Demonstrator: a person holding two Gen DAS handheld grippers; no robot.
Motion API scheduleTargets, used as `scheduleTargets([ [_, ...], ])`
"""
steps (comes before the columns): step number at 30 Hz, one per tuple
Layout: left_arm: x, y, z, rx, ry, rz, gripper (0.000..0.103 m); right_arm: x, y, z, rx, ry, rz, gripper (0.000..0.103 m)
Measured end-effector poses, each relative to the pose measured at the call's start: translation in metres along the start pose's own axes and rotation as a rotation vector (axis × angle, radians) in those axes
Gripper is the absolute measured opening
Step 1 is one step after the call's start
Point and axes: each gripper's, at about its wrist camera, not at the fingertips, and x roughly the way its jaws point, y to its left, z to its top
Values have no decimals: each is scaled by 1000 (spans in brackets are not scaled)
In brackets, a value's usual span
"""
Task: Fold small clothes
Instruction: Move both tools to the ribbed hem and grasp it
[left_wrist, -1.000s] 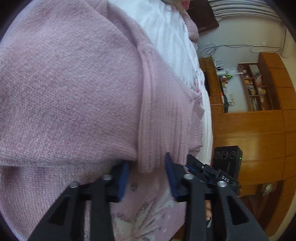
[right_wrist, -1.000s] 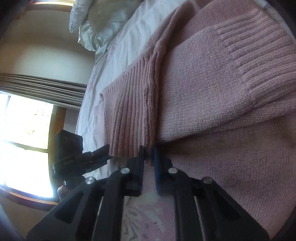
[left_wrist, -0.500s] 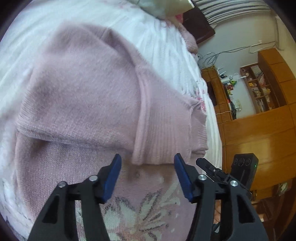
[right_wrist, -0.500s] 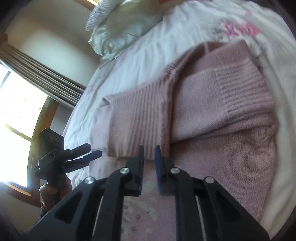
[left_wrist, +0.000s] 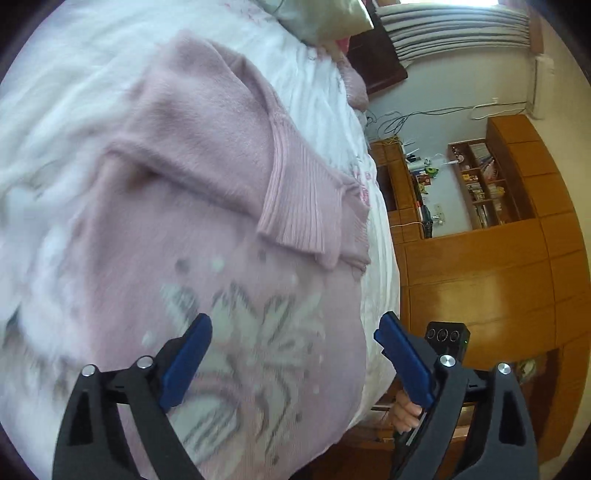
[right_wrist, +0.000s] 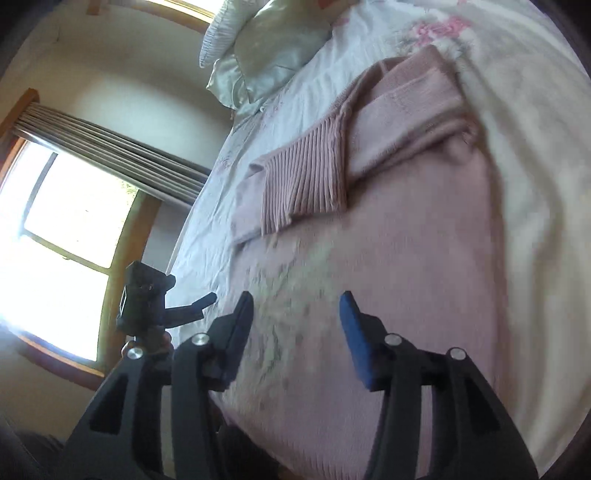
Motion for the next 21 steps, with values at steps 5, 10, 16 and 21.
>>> scheduleTargets([
  [5, -85, 43, -108, -21, -27, 75, 98, -79, -44, -108, 91, 32, -40, 58],
  [10, -86, 94, -159, -140, 14, 92, 98, -100, -85, -163, 169, 84, -109, 58],
  [16, -38, 114, -161, -180, 115, 87, 98, -77, -100, -170, 190, 95, -82, 58],
  [21, -22, 106, -157, -157, 152, 98, 98, -56, -101, -169, 192, 126, -60, 58],
])
